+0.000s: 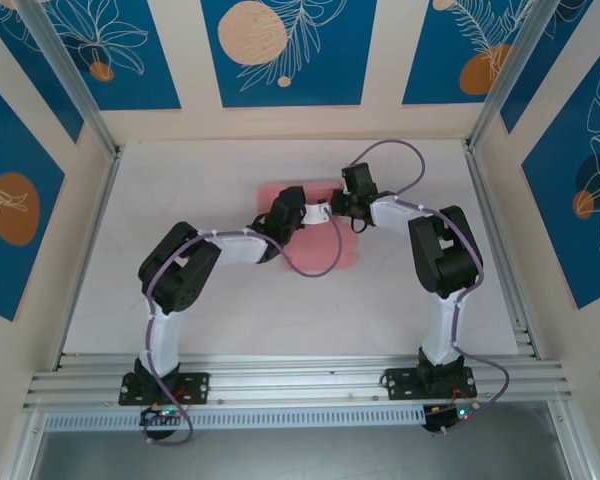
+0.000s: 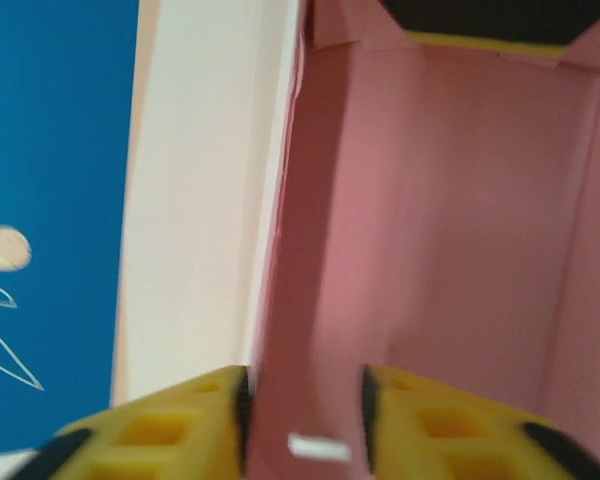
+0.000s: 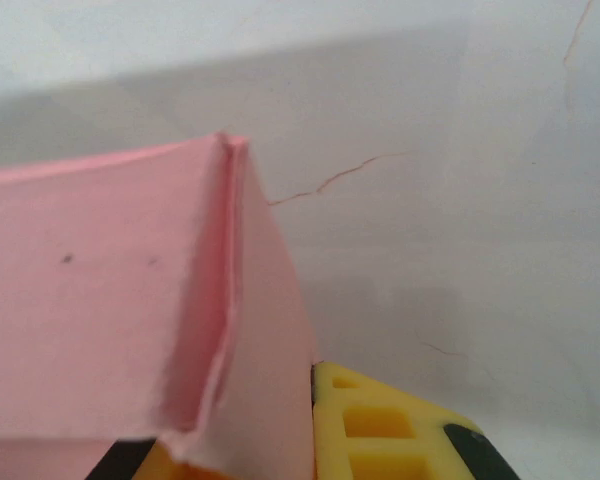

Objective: Fold the paper box

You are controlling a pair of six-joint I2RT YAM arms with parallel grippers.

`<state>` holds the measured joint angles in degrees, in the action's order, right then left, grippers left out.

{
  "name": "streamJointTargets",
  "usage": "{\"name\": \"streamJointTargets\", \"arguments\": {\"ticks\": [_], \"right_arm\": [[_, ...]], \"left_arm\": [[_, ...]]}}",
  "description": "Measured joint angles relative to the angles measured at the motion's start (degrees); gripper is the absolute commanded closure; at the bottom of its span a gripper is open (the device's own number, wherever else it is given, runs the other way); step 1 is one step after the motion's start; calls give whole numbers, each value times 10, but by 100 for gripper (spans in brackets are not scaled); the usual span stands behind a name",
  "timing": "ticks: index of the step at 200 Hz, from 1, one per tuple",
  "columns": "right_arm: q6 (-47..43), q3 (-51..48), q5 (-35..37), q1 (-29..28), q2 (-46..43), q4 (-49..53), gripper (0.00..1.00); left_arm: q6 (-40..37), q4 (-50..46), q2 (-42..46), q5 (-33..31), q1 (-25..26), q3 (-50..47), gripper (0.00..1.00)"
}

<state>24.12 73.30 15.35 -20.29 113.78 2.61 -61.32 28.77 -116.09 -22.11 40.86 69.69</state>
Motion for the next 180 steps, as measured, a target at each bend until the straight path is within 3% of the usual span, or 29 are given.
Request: {"name": "streamJointTargets", "arguments": {"ticks": [35, 47, 52, 97, 132, 157, 180], "right_arm": [[-2, -14, 10, -2, -14, 7, 98], [-2, -19, 10, -3, -21, 14, 98], [-2, -23, 10, -3, -26, 17, 98], [-2, -83, -3, -7, -98, 33, 99], [-1, -106, -9, -12, -147, 39, 100], [4, -107, -7, -23, -162, 48, 100], [6, -107, -2, -38, -165, 62, 99]], "left_arm": [[104, -70, 78, 7, 3, -5, 19], [150, -94, 118, 8, 3, -10, 1], [170, -106, 139, 8, 3, -12, 0], [414, -231, 291, 12, -10, -15, 0], [593, -362, 304, 52, -71, 22, 1], [664, -422, 287, 87, -106, 33, 27], [697, -455, 274, 125, -107, 34, 37]]}}
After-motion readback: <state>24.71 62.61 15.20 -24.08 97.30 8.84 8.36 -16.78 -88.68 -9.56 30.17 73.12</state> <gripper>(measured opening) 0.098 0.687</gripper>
